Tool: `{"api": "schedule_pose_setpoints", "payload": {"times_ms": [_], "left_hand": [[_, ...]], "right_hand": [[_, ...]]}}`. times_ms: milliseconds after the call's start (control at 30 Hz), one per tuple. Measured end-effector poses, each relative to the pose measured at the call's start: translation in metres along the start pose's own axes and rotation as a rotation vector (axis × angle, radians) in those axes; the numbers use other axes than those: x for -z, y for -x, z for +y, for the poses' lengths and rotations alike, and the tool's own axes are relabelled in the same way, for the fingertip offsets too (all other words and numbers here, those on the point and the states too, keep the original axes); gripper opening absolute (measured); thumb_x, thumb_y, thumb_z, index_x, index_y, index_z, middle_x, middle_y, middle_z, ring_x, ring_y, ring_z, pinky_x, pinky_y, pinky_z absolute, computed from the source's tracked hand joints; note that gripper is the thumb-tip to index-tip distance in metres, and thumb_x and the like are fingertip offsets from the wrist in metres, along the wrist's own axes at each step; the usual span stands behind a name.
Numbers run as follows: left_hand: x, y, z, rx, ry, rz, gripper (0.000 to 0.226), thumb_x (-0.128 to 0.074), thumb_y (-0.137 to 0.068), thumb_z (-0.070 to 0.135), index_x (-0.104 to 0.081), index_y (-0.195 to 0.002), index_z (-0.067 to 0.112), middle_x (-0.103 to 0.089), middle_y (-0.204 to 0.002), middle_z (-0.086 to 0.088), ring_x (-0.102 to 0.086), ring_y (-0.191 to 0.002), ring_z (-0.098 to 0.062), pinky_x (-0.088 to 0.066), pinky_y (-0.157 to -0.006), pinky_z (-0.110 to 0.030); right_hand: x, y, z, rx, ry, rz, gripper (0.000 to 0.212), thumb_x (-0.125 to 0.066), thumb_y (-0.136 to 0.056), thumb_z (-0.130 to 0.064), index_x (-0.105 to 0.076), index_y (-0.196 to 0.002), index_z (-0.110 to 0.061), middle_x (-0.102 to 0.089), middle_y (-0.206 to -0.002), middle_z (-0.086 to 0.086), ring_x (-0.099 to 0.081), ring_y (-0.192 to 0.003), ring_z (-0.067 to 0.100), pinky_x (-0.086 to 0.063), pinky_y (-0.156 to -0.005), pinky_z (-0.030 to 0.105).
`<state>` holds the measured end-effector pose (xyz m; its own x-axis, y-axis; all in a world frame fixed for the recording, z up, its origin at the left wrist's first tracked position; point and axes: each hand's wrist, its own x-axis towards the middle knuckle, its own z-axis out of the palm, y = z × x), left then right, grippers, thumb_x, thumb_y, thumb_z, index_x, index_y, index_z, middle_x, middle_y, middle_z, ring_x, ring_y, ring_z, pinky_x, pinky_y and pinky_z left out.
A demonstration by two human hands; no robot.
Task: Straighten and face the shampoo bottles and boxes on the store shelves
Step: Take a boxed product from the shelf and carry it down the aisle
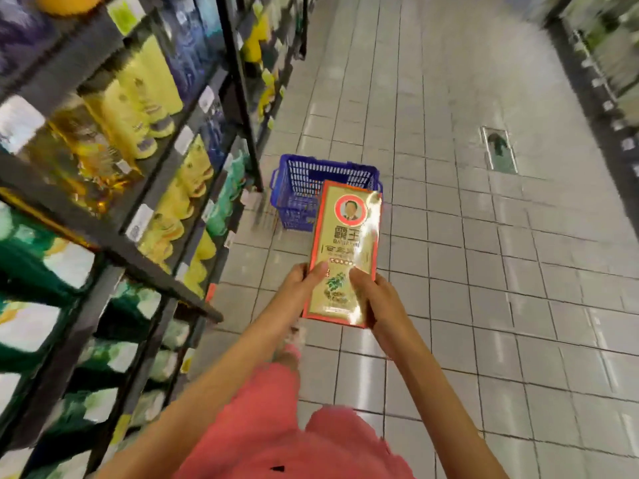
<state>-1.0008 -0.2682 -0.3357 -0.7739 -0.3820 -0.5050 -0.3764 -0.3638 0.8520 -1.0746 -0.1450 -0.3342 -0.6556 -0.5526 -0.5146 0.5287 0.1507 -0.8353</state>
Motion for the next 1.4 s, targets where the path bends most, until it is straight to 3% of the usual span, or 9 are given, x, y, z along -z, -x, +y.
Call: {"api": "schedule_pose_setpoints", "payload": {"times_ms": [100, 300, 433, 633, 733, 800, 933, 1233, 1400], "left_hand": [[-0.003, -0.075, 0.033, 0.024, -0.046, -0.086, 0.018, -0.044, -0.096, 0.028, -0.057, -0.103, 0.020, -0.069, -0.091, 0.005, -0.069, -0.076, -0.003, -0.052, -0.064, -0.013], [-0.028, -0.204, 0.087, 0.136, -0.113, -0.162, 0.019, -0.049, -0.093, 0.031, -0.060, -0.103, 0.019, -0.070, -0.101, -0.004, -0.068, -0.094, -0.017, -0.053, -0.086, -0.031], [-0.045, -0.290, 0.097, 0.181, -0.144, -0.129, 0.012, -0.051, -0.093, 0.029, -0.061, -0.096, 0.023, -0.070, -0.099, -0.003, -0.069, -0.085, -0.012, -0.055, -0.080, -0.028], [-0.051, -0.428, 0.097, 0.369, -0.371, -0.154, 0.023, -0.051, -0.094, 0.027, -0.055, -0.112, 0.014, -0.065, -0.116, -0.010, -0.064, -0.103, -0.023, -0.050, -0.094, -0.037], [-0.053, -0.491, 0.085, 0.535, -0.210, -0.112, 0.031, -0.051, -0.094, 0.021, -0.053, -0.121, 0.005, -0.062, -0.120, -0.016, -0.063, -0.101, -0.025, -0.054, -0.081, -0.030], [-0.052, -0.529, 0.075, 0.671, -0.032, -0.022, 0.034, -0.051, -0.094, 0.017, -0.051, -0.123, -0.001, -0.060, -0.122, -0.022, -0.060, -0.100, -0.027, -0.053, -0.076, -0.028], [-0.043, -0.601, 0.039, 0.813, 0.119, 0.077, 0.038, -0.046, -0.096, 0.012, -0.044, -0.129, -0.007, -0.052, -0.131, -0.025, -0.053, -0.116, -0.035, -0.043, -0.097, -0.044], [-0.003, -0.763, -0.098, 0.736, -0.271, 0.162, 0.037, -0.041, -0.099, 0.020, -0.049, -0.127, -0.004, -0.055, -0.128, -0.021, -0.053, -0.118, -0.033, -0.041, -0.102, -0.045], [0.021, -0.838, -0.194, 0.715, -0.377, 0.141, 0.044, -0.046, -0.097, 0.029, -0.047, -0.128, -0.001, -0.054, -0.129, -0.016, -0.054, -0.115, -0.028, -0.042, -0.100, -0.039]], "right_hand": [[0.012, -0.062, -0.037, -0.011, 0.014, 0.013, 0.028, -0.050, -0.095, -0.023, -0.057, -0.120, -0.012, -0.073, -0.105, 0.004, -0.070, -0.096, 0.019, -0.057, -0.076, 0.026], [0.058, -0.167, -0.090, -0.048, 0.037, 0.086, 0.025, -0.054, -0.094, -0.025, -0.060, -0.116, -0.016, -0.074, -0.100, -0.004, -0.071, -0.090, 0.011, -0.052, -0.065, 0.015], [0.094, -0.251, -0.107, -0.156, 0.046, 0.072, 0.026, -0.056, -0.092, -0.027, -0.061, -0.115, -0.016, -0.074, -0.100, -0.004, -0.070, -0.090, 0.011, -0.053, -0.065, 0.017], [0.131, -0.393, -0.114, -0.345, 0.008, -0.006, 0.023, -0.052, -0.095, -0.021, -0.058, -0.116, -0.014, -0.072, -0.102, -0.001, -0.071, -0.088, 0.011, -0.054, -0.066, 0.018], [0.143, -0.460, -0.107, -0.424, -0.015, 0.000, 0.026, -0.048, -0.097, -0.012, -0.054, -0.122, -0.007, -0.067, -0.114, 0.013, -0.070, -0.091, 0.016, -0.056, -0.070, 0.023], [0.149, -0.505, -0.097, -0.484, -0.012, 0.003, 0.028, -0.045, -0.098, -0.010, -0.052, -0.123, -0.003, -0.062, -0.121, 0.019, -0.065, -0.101, 0.026, -0.057, -0.079, 0.028], [0.157, -0.589, -0.064, -0.595, -0.019, 0.010, 0.029, -0.045, -0.098, -0.008, -0.051, -0.126, -0.003, -0.059, -0.126, 0.020, -0.062, -0.107, 0.031, -0.053, -0.090, 0.040], [0.181, -0.757, 0.064, -0.731, 0.029, -0.003, 0.034, -0.044, -0.099, -0.011, -0.046, -0.132, -0.004, -0.055, -0.133, 0.015, -0.055, -0.119, 0.030, -0.048, -0.093, 0.038], [0.202, -0.834, 0.157, -0.723, 0.065, 0.022, 0.042, -0.046, -0.098, -0.014, -0.041, -0.138, -0.004, -0.051, -0.138, 0.014, -0.050, -0.125, 0.030, -0.040, -0.106, 0.044]]}}
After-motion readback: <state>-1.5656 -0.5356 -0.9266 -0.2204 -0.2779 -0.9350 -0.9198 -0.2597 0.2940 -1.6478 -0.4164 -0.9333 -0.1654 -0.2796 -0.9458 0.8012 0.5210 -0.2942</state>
